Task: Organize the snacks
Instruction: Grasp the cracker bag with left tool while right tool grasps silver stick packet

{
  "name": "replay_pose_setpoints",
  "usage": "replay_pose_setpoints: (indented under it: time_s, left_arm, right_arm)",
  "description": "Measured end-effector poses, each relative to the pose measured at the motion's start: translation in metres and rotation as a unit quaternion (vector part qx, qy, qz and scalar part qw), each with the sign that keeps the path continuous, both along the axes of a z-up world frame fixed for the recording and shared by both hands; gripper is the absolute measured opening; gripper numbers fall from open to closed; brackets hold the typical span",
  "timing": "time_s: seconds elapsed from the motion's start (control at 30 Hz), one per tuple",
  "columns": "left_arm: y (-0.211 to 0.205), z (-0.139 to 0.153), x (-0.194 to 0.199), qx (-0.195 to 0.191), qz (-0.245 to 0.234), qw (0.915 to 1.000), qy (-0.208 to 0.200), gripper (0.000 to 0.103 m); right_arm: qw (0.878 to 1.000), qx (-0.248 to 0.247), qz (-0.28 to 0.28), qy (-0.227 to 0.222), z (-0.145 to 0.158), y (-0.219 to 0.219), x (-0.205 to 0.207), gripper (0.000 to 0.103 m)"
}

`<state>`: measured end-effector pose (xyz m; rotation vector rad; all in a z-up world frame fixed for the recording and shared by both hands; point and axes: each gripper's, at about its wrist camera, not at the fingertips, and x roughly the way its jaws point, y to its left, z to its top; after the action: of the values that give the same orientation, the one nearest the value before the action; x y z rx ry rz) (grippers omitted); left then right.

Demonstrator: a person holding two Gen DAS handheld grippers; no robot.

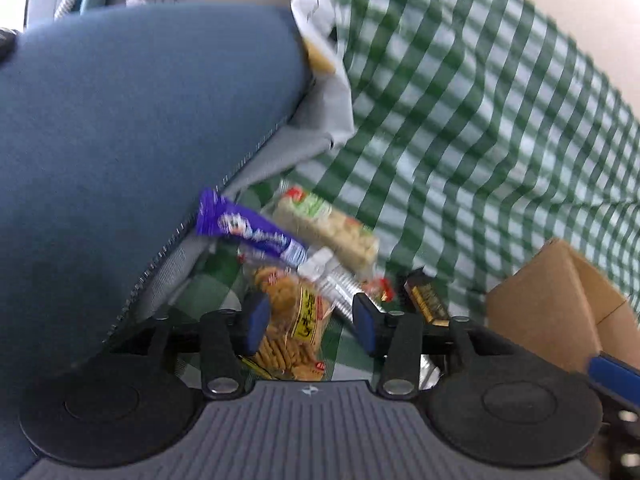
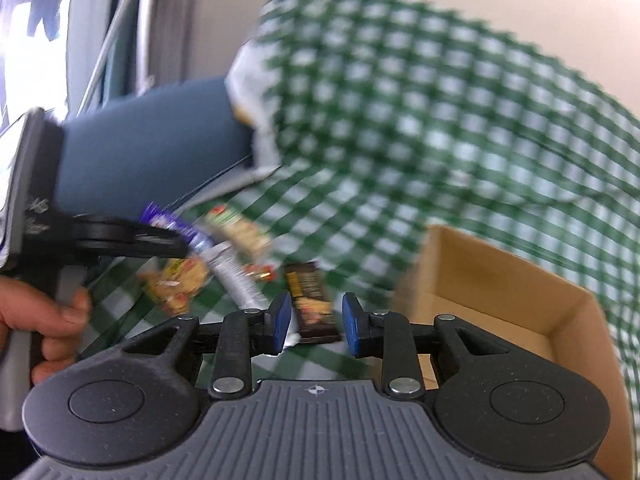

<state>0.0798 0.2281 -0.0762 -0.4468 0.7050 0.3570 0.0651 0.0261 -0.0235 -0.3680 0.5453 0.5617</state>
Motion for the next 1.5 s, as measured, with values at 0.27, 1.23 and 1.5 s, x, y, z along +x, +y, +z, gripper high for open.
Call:
replay_pose_setpoints:
  time_s: [0.27,1.23,1.5]
  left_arm:
    - [0.029,-0.025,-0.001,-0.075,0.032,0.9961,0.034,0.046]
    - [0.033,-0.009,-0.008,-0.098,0.040,0.9940,0.028,0.016]
    - [0.038,-0.012,-0.020,-0.194,0.002,0.9800,0.045,0.015]
  right_arm:
    - [0.996,-0.069,0.030,0.055,-0.054,0.070,0.051,0.050]
    - [0.991,-0.052,-0.009,0.123,-0.047,0.030,0.028,0.003]
    - [0.994,-0.033,-0.001,0.103,-0.055,0.001,-0.033,0.003]
